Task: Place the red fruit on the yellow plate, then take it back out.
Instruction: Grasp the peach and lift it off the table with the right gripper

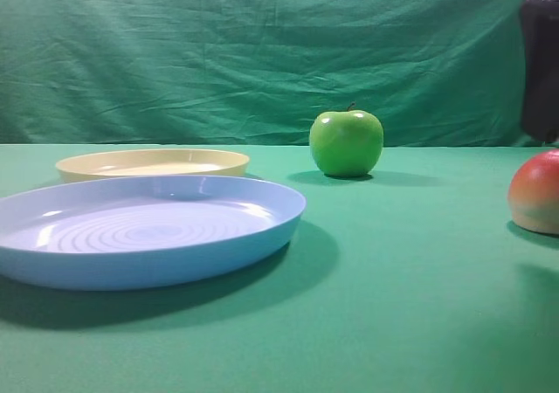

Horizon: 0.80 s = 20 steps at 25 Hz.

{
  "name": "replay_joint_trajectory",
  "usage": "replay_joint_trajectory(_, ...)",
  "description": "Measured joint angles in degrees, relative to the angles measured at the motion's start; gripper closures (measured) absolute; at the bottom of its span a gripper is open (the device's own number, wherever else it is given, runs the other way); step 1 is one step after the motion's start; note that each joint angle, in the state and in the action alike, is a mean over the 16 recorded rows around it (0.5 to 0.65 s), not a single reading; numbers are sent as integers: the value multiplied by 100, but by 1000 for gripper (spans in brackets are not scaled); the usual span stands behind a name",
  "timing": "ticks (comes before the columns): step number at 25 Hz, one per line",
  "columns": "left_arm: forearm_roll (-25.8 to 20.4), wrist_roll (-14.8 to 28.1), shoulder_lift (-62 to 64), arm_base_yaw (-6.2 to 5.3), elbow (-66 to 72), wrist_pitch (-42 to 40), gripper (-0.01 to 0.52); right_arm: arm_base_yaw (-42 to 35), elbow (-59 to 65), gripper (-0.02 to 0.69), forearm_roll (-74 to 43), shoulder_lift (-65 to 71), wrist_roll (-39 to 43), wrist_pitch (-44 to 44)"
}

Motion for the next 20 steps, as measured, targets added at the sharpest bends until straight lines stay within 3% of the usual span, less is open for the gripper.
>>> replay_joint_trajectory(4, 0, 0, 0, 0, 0, 0, 514, 0, -18, 100, 3, 254, -18, -181)
replay_joint_trajectory(9, 0, 0, 0, 0, 0, 0, 514, 0, -96, 226, 6, 430, -42, -226)
replay_joint_trajectory(14, 0, 0, 0, 0, 0, 0, 514, 9, -502, 350, 9, 508, -73, 48)
replay_joint_trajectory(20, 0, 0, 0, 0, 0, 0, 514, 157, -1589, 448, 10, 602, -221, 560)
